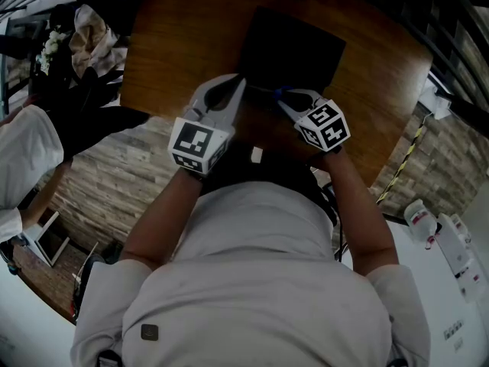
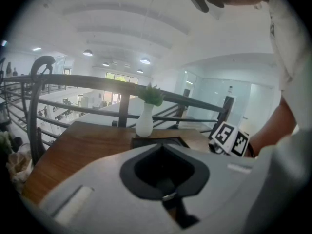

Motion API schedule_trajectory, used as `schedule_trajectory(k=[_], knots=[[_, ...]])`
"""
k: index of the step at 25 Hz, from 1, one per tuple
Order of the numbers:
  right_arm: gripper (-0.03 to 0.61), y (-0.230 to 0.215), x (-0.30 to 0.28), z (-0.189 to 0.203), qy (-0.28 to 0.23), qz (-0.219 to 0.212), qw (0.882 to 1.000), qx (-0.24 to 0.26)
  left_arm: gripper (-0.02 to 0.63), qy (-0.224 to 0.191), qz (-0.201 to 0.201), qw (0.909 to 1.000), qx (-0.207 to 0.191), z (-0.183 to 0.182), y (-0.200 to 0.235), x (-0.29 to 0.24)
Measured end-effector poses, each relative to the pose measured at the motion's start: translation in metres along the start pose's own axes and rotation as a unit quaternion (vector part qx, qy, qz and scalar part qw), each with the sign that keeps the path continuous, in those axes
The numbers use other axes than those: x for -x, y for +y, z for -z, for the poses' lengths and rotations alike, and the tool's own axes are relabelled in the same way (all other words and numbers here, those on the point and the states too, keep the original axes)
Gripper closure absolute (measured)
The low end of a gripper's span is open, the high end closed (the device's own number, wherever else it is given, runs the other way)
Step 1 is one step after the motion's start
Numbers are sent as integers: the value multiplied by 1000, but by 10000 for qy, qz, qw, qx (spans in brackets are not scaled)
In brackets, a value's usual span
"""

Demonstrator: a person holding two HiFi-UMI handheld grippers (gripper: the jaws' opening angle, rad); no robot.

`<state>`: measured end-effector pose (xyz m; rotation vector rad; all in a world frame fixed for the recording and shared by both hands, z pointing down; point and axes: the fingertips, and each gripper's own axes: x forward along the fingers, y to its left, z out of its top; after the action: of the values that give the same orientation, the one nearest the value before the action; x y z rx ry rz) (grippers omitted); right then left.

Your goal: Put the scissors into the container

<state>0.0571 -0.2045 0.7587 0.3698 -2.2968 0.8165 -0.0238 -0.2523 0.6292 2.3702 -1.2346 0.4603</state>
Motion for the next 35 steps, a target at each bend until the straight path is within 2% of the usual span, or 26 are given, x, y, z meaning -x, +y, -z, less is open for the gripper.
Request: schedule_trajectory(k=[14, 24, 35], knots=[[498, 2, 2, -8, -91, 69, 9999, -19, 614, -49, 46, 10000, -30, -5, -1, 1], [552, 17, 17, -18, -296, 295, 9991, 19, 614, -117, 130, 9997, -149, -15, -12, 17], [572, 41, 51, -45, -695, 600, 9957, 96, 614, -318, 284, 9985, -352, -48, -33, 37]])
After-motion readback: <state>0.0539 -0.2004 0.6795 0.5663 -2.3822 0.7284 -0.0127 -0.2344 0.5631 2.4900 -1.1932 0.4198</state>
